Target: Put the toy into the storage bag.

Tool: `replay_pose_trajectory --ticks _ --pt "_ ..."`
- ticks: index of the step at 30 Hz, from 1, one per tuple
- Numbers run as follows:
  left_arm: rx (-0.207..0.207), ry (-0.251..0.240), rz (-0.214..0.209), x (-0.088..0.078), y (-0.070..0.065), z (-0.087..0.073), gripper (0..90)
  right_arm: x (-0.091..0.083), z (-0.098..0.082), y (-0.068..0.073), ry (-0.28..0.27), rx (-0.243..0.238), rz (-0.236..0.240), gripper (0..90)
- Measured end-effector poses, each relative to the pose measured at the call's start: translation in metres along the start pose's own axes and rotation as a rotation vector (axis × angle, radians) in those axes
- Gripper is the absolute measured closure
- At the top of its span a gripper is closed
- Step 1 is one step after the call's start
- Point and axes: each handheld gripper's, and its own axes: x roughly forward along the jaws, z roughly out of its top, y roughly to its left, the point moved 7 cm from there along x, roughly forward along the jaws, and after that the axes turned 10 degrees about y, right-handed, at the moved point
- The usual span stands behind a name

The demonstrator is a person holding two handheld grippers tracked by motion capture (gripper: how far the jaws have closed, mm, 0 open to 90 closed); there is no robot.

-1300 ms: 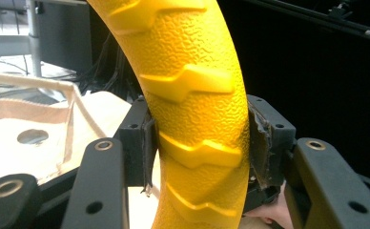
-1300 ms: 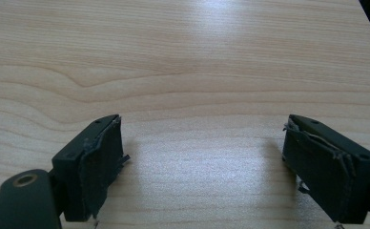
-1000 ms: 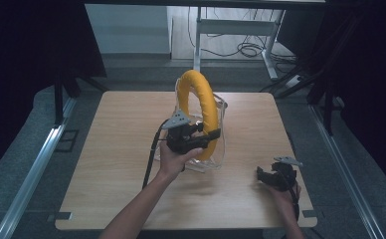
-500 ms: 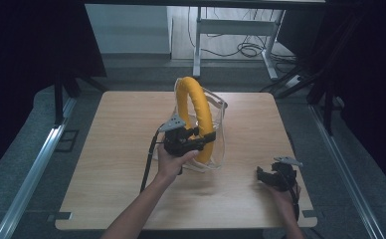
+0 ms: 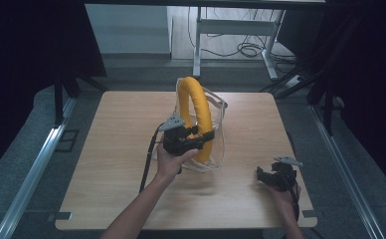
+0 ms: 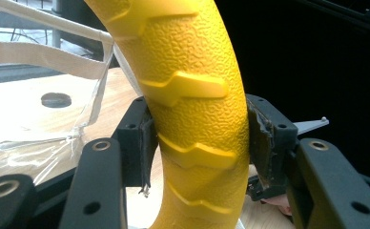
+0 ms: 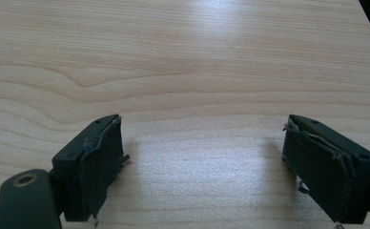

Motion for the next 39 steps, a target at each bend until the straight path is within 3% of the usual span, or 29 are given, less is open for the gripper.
replay_pose_trajectory --ticks 4,9,21,23,32,39 --pt "0.032 0.004 0.047 -0.002 -0.001 0.002 45.8 0.000 0.000 0.000 0.000 0.001 0.000 14.0" --pt "0.031 0.005 0.042 -0.008 -0.003 0.004 34.7 0.000 0.000 0.000 0.001 0.003 0.000 14.0" --pt "0.071 -0.053 0.062 -0.045 -0.008 0.003 31.4 0.000 0.000 -0.001 -0.004 -0.007 -0.005 14.0" --pt "0.078 -0.049 0.085 -0.051 -0.006 -0.001 31.4 0.000 0.000 0.000 -0.003 -0.004 -0.004 14.1" --pt "0.037 -0.041 0.122 -0.074 0.017 -0.026 31.3 0.000 0.000 0.000 -0.001 0.003 -0.004 14.1" --pt "0.030 -0.007 0.162 -0.089 0.033 -0.044 31.4 0.000 0.000 0.000 -0.001 0.004 -0.004 14.1"
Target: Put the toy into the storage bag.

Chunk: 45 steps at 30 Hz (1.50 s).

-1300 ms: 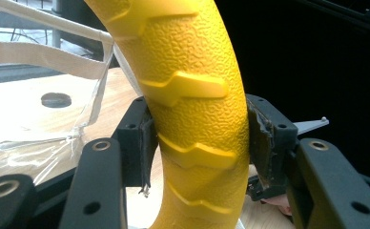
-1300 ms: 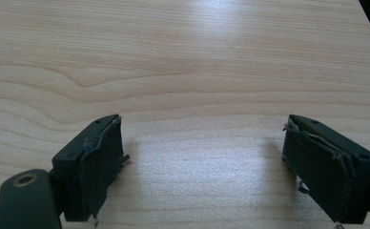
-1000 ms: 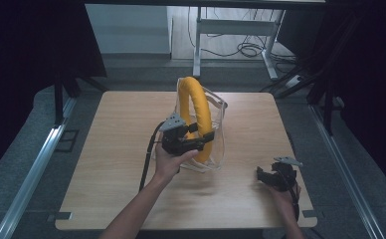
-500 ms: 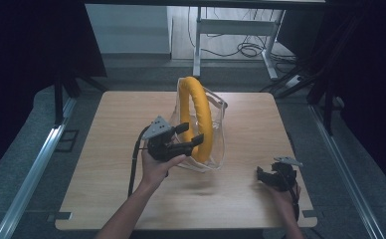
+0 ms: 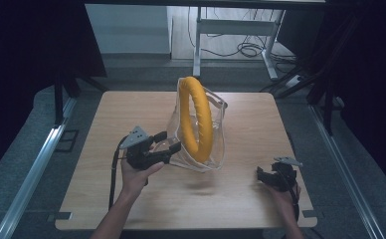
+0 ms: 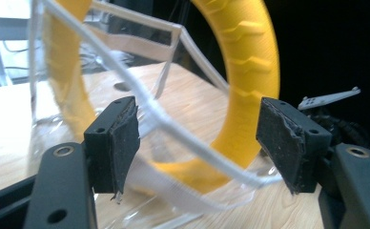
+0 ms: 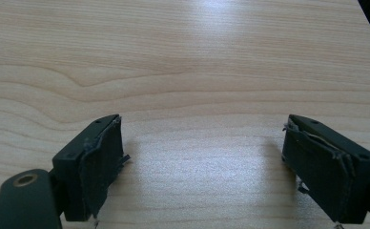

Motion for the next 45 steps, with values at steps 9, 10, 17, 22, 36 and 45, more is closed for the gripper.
replay_pose_trajectory --ticks 9,10,17,22,36,45 --pt "-0.016 0.056 0.042 -0.013 0.020 -0.027 31.4 0.000 0.000 0.000 0.000 0.000 0.000 14.1" --pt "-0.014 0.066 0.046 -0.015 0.022 -0.029 31.3 0.000 0.000 0.000 0.000 0.000 0.000 14.1" --pt "-0.003 0.133 0.097 -0.024 0.038 -0.049 31.2 0.000 0.000 0.000 0.000 0.001 0.001 14.1" --pt "0.019 0.178 0.170 -0.026 0.051 -0.061 31.6 0.000 0.000 0.000 0.000 0.003 0.003 14.1" --pt "-0.009 0.216 0.219 -0.021 0.075 -0.077 32.8 0.000 0.000 0.000 -0.002 -0.002 0.001 14.0" --pt "-0.026 0.222 0.193 -0.022 0.075 -0.078 32.7 0.000 0.000 0.000 -0.002 -0.002 0.001 14.0"
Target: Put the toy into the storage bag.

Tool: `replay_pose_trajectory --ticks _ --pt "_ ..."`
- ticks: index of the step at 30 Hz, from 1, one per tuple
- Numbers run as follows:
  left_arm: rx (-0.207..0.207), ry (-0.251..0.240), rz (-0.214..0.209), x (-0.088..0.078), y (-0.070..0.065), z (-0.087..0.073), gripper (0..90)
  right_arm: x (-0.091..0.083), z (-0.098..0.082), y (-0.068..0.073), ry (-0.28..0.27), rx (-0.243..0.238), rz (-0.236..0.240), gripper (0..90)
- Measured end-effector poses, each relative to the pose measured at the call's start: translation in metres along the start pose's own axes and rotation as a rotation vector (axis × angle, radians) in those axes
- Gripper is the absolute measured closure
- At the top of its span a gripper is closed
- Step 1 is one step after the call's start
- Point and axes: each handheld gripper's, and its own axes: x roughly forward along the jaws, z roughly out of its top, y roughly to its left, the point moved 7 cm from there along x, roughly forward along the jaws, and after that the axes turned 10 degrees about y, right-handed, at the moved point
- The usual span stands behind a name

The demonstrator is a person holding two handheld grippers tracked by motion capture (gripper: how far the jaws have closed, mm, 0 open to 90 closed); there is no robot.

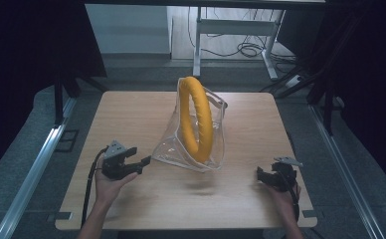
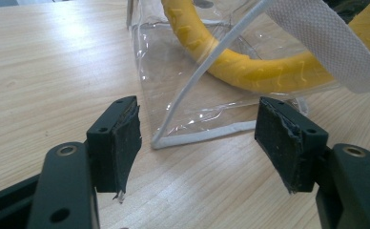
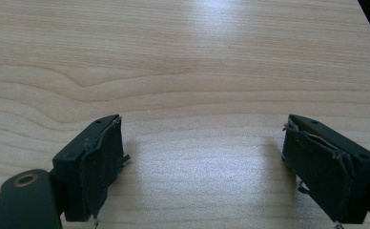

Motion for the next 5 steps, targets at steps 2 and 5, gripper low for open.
replay_pose_trajectory --ticks 2,5 --pt "-0.002 -0.001 -0.004 0.0000 -0.0003 0.0002 32.7 0.0000 0.0000 0.0000 0.000 0.000 0.000 14.1" --pt "-0.002 0.000 -0.010 -0.0002 -0.0013 0.0003 32.7 0.0000 0.0000 0.0000 0.000 0.000 0.000 14.1"
